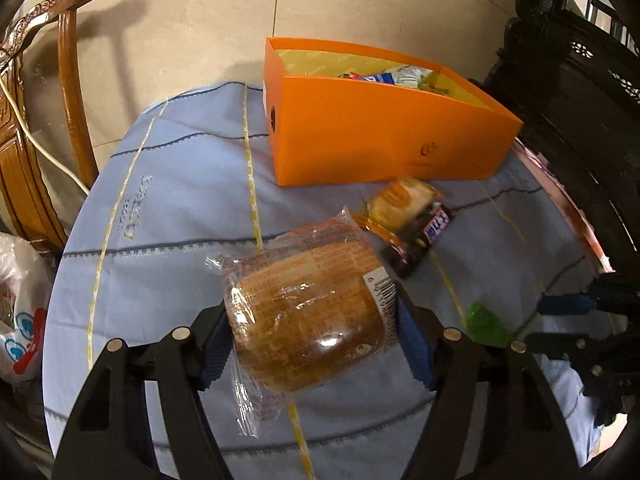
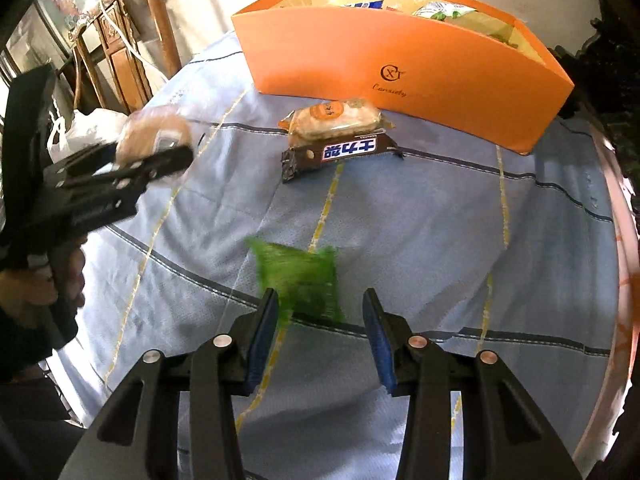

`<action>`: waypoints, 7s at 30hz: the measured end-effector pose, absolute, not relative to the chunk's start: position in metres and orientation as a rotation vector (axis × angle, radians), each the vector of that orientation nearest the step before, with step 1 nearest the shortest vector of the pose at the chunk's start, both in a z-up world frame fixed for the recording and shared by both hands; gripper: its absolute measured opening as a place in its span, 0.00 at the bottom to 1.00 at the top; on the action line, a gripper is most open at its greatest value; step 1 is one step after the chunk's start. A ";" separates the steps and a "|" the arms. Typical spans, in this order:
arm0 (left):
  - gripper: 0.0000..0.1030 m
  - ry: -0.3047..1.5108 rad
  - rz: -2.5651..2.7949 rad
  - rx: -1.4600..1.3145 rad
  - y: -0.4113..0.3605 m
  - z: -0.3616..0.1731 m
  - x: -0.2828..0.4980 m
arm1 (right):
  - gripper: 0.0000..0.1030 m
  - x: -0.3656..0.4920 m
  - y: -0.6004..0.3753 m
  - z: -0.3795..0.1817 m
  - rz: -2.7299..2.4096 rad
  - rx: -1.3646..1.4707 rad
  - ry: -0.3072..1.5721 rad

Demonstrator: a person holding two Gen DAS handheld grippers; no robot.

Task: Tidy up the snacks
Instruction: 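Grasp the green packet with the right tool while the left tool holds the bread loaf, then carry the bread loaf and green packet over the orange box and open both tools, then grasp the rice cake packet with the left tool while the right tool reaches the chocolate bar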

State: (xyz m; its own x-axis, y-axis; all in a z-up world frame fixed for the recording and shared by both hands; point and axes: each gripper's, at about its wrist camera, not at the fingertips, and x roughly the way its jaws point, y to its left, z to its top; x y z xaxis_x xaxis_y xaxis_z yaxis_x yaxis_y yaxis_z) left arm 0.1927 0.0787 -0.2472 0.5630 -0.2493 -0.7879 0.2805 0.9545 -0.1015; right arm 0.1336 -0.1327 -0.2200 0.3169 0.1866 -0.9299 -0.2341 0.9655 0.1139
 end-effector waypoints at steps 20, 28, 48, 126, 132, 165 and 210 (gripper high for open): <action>0.68 1.005 -0.222 -0.079 0.117 -0.255 0.164 | 0.54 0.163 -0.090 -0.266 0.311 -0.156 1.229; 0.68 1.015 -0.243 -0.074 0.115 -0.256 0.161 | 0.97 0.148 -0.075 -0.277 0.342 -0.188 1.217; 0.69 1.048 -0.211 -0.124 0.130 -0.264 0.158 | 0.68 0.145 -0.108 -0.269 0.269 0.030 1.194; 0.63 0.948 -0.342 -0.042 0.101 -0.250 0.133 | 0.36 0.129 -0.164 -0.212 0.320 0.132 1.052; 0.63 0.900 -0.364 -0.063 0.097 -0.230 0.131 | 0.36 0.120 -0.166 -0.183 0.320 0.131 0.985; 0.66 0.576 -0.500 -0.011 -0.015 -0.038 0.308 | 0.41 0.256 -0.234 0.012 0.139 0.101 0.640; 0.95 0.940 -0.407 0.249 -0.036 -0.271 0.297 | 0.84 0.237 -0.190 -0.277 0.005 0.014 1.215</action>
